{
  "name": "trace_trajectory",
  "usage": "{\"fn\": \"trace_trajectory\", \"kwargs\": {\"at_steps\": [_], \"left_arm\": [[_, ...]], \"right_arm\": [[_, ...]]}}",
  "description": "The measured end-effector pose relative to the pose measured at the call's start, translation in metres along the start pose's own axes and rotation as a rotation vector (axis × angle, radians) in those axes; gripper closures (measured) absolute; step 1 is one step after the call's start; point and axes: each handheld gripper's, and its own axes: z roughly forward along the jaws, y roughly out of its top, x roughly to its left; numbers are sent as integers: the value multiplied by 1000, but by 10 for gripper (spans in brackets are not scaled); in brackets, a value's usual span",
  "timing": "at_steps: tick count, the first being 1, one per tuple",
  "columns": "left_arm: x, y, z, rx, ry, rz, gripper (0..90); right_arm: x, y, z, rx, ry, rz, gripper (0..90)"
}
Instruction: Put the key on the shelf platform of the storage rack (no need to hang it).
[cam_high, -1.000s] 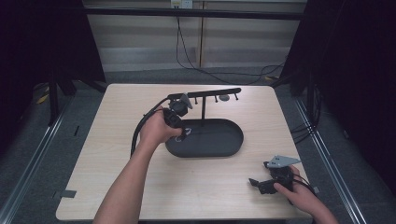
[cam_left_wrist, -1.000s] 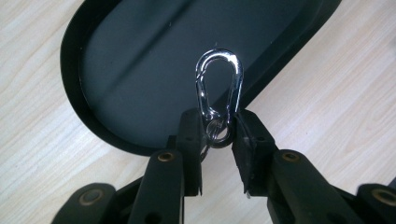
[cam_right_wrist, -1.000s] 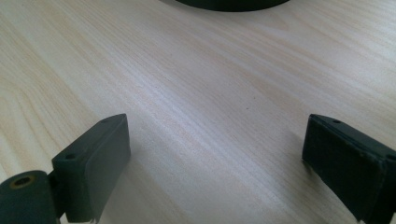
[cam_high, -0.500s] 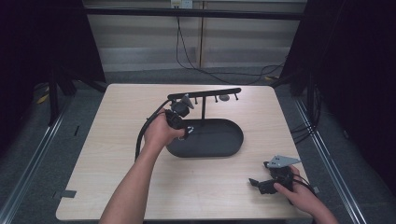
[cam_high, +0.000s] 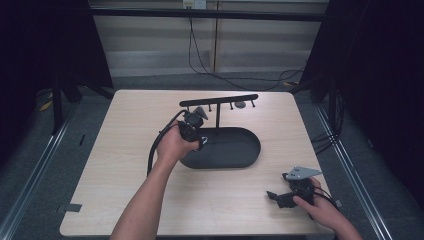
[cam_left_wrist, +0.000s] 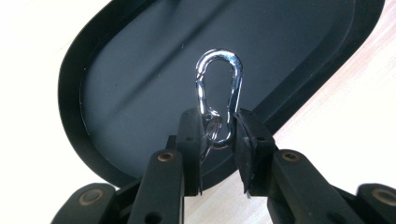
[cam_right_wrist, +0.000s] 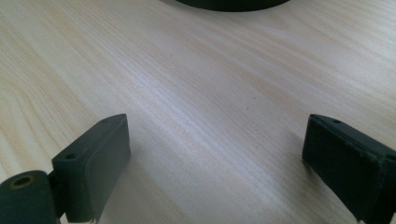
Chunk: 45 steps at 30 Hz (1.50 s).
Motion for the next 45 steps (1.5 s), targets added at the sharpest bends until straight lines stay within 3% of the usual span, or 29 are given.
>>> {"fn": "trace_trajectory", "kwargs": {"at_steps": [18,45], "left_arm": [[-1,0,17,-43,26,-10,731],[-3,-8,44,-59,59,-14,729]], "right_arm": [[0,0,0,0,0,0,73],[0,0,0,0,1,-1,73]]}}
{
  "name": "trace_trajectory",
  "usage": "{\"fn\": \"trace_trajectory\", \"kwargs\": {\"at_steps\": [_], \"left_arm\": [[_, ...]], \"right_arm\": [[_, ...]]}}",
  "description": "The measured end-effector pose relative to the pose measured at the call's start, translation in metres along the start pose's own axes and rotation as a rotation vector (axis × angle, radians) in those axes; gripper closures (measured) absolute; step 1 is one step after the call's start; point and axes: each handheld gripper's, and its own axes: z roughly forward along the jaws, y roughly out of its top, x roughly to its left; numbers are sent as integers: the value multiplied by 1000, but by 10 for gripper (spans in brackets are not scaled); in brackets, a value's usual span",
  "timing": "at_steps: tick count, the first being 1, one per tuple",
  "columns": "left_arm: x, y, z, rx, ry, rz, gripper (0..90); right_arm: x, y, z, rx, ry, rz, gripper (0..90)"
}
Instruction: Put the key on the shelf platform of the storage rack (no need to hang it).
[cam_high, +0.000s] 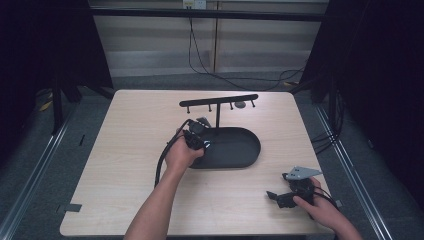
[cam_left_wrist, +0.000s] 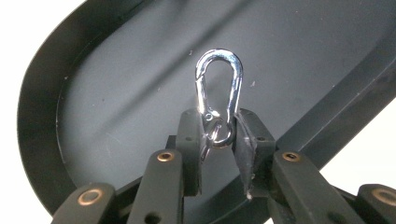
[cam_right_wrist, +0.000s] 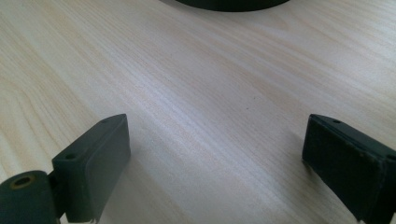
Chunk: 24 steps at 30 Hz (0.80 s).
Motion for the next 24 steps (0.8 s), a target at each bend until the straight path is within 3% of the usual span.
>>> {"fn": "trace_trajectory", "kwargs": {"at_steps": [4,5,6,9,19,20,22,24], "left_arm": [[-1,1,2,-7,-4,5,729],[2,2,3,0,-1,52,729],[-2,1,4,-5,-2,6,729],[-3,1,6,-3,-3,23,728],[-4,1,11,-14,-10,11,726],[-5,0,12,-21,-11,-11,726],[-2,0,12,-10,-7,21,725],[-1,-1,13,-14,-2,14,725]], "right_arm": [[0,0,0,-1,0,-1,73],[0,0,0,-1,0,-1,73],[0,0,0,-1,0,-1,73],[0,0,0,-1,0,-1,73],[0,0,0,0,-1,0,73],[0,0,0,0,-1,-1,73],[0,0,0,1,-1,1,73],[0,0,0,0,-1,-2,73]]}}
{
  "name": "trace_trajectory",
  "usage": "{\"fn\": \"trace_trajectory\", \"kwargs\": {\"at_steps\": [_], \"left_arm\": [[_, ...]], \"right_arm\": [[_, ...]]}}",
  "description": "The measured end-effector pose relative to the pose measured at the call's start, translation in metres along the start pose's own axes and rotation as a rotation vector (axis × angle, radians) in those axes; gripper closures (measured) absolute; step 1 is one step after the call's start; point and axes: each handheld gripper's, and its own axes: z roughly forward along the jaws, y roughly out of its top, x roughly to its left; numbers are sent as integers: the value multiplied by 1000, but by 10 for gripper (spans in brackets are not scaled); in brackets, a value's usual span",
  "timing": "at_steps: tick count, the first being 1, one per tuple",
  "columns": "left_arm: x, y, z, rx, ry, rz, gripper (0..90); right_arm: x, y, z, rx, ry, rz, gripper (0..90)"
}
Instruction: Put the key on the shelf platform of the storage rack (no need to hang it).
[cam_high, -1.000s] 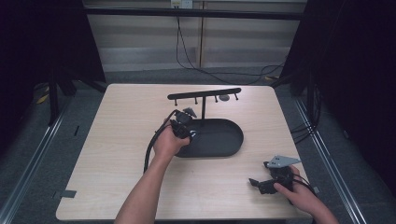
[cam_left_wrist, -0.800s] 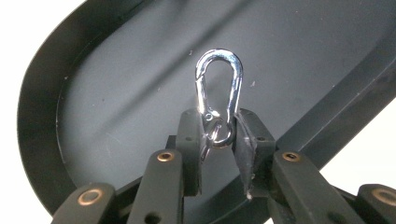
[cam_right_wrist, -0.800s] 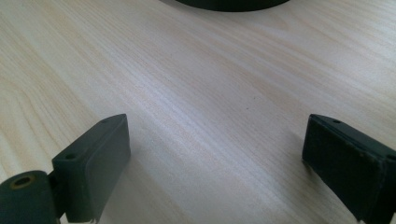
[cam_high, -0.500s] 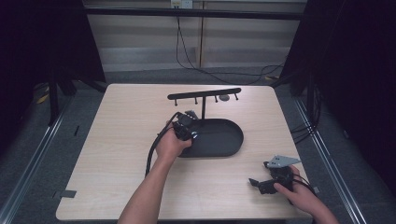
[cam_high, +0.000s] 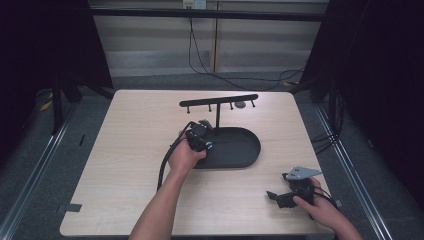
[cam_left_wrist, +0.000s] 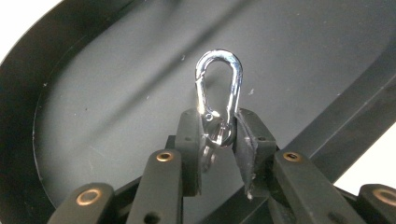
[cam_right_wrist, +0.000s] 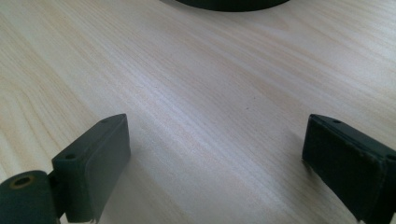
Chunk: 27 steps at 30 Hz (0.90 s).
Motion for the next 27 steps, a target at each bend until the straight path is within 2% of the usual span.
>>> {"fn": "trace_trajectory", "kwargs": {"at_steps": [4,5,8,19,20,21,23,25,26,27], "left_arm": [[0,0,2,1,0,-2,723],[-1,-1,3,-1,-3,-17,724],[0,0,3,5,1,3,724],[-2,0,3,6,7,6,715],[-3,0,3,-2,8,-10,706],[-2,0,1,-5,8,4,703],[-1,0,0,-18,6,0,696],[-2,0,-1,-24,4,-22,673],[0,0,-2,-21,0,0,661],[-1,-1,-2,-20,2,-28,646]], "right_arm": [[0,0,0,1,0,1,73],[0,0,0,1,0,2,73],[0,0,0,1,0,0,73],[0,0,0,1,0,1,73],[0,0,0,1,0,1,73],[0,0,0,0,0,0,73],[0,0,0,1,0,1,73],[0,0,0,1,0,1,73],[0,0,0,0,0,0,73],[0,0,0,0,2,2,73]]}}
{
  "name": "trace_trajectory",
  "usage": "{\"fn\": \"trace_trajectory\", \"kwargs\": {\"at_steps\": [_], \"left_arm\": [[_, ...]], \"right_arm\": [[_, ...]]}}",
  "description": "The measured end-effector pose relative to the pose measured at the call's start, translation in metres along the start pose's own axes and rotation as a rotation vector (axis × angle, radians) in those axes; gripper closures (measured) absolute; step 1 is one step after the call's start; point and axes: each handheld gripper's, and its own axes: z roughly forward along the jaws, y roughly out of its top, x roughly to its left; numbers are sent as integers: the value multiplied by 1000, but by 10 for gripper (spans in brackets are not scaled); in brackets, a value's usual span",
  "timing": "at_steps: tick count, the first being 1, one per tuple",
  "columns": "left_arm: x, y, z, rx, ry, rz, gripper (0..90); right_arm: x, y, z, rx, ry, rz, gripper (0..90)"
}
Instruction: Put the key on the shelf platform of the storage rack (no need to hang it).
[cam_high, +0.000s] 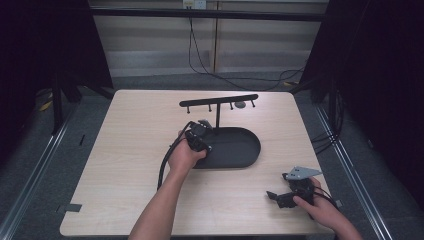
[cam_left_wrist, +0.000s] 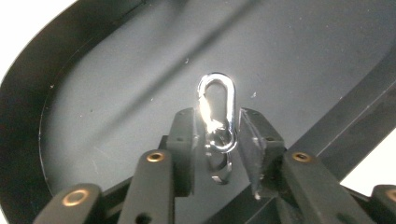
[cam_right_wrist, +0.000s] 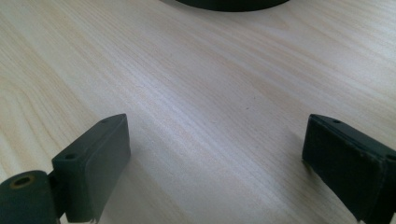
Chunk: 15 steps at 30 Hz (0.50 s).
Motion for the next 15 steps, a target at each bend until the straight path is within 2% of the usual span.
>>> {"fn": "trace_trajectory", "kwargs": {"at_steps": [1,4,5,8,10,11,12,15], "left_arm": [[1,0,-1,-1,-1,9,646],[0,-1,-1,-8,-1,-16,607],[2,-1,-2,-5,-1,-3,591],[2,-1,-3,-4,7,-8,545],[2,-1,-4,-4,2,-8,516],[3,0,-4,-5,-8,6,504],[1,-1,-5,-10,-4,-19,490],[1,-1,-7,-12,-8,-16,441]], "right_arm": [[0,0,0,1,-2,0,73],[0,0,0,1,-2,-1,73],[0,0,0,0,0,1,73],[0,0,0,2,-2,1,73],[0,0,0,1,0,1,73],[0,0,0,2,-1,1,73],[0,0,0,1,-2,0,73],[0,0,0,0,-2,-1,73]]}}
